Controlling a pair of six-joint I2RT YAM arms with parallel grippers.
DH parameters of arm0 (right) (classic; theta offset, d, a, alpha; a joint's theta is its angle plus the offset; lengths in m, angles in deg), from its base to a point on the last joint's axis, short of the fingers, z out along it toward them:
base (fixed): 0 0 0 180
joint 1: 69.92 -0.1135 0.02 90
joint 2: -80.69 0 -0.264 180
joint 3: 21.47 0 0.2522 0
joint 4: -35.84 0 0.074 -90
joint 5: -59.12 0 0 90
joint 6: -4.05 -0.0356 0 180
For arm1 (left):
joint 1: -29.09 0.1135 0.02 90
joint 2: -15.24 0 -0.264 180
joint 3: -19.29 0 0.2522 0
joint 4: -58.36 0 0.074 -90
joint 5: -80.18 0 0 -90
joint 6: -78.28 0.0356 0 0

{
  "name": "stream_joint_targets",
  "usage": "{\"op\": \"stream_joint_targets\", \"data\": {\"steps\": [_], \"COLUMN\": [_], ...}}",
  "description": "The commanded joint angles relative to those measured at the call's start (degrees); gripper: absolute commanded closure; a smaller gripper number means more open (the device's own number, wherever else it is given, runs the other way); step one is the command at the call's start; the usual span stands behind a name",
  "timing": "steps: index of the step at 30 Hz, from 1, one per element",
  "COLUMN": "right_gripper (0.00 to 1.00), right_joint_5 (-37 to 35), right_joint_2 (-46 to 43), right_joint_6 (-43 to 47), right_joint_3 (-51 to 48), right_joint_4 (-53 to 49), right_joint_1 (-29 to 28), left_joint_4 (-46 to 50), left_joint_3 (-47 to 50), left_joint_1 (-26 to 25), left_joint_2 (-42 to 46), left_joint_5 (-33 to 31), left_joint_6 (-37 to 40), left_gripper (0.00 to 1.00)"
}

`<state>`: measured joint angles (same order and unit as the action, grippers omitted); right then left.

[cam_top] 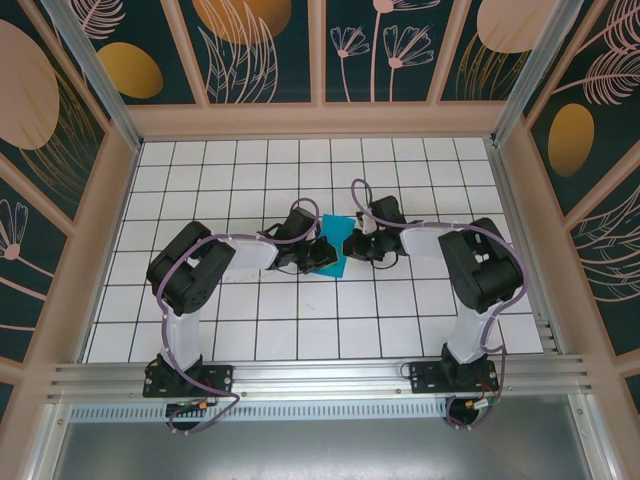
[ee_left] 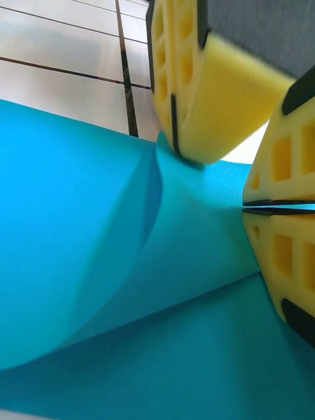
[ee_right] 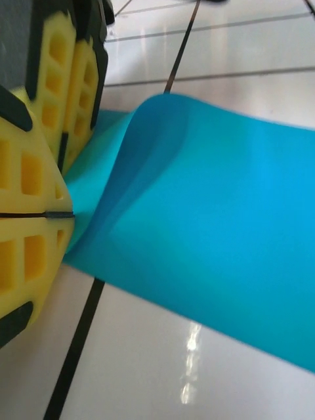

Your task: Fold a paper plane with a square sheet of paper (pick it up from the middle)

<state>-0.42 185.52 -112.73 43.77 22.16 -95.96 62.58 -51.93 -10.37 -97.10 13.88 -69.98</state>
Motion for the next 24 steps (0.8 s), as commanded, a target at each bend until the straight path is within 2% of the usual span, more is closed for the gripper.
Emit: {"op": "stream_joint_targets", "data": {"steps": [1, 4, 9, 24], "right_gripper": [0.92, 0.92, 0.94, 0.96], "right_joint_5": [-0.7, -3.7, -6.0, -8.9], "right_joint_2": [1.5, 2.3, 3.4, 4.8], "right_joint_6": [2.0, 3.4, 6.1, 9.3], "right_joint_3": [1.7, 2.0, 2.1, 2.7], "right_joint_4": [-1.2, -3.4, -6.2, -10.8], "right_joint_1": [-0.4, -0.3, -0.3, -0.3], "left_joint_4": [4.9, 2.6, 2.9, 7.3], "left_joint_3": [0.7, 0.4, -2.2, -7.1], "left_joint_1": [-0.3, -0.3, 0.0, 1.0], "left_joint_2": [-0.4, 1.6, 4.7, -2.3], "left_joint_5": [-2.9, -1.4, -3.6, -7.3], "left_joint_6": [-0.2, 0.9, 3.6, 5.0], "left_gripper": [0.87, 0.86, 0.84, 0.87]}}
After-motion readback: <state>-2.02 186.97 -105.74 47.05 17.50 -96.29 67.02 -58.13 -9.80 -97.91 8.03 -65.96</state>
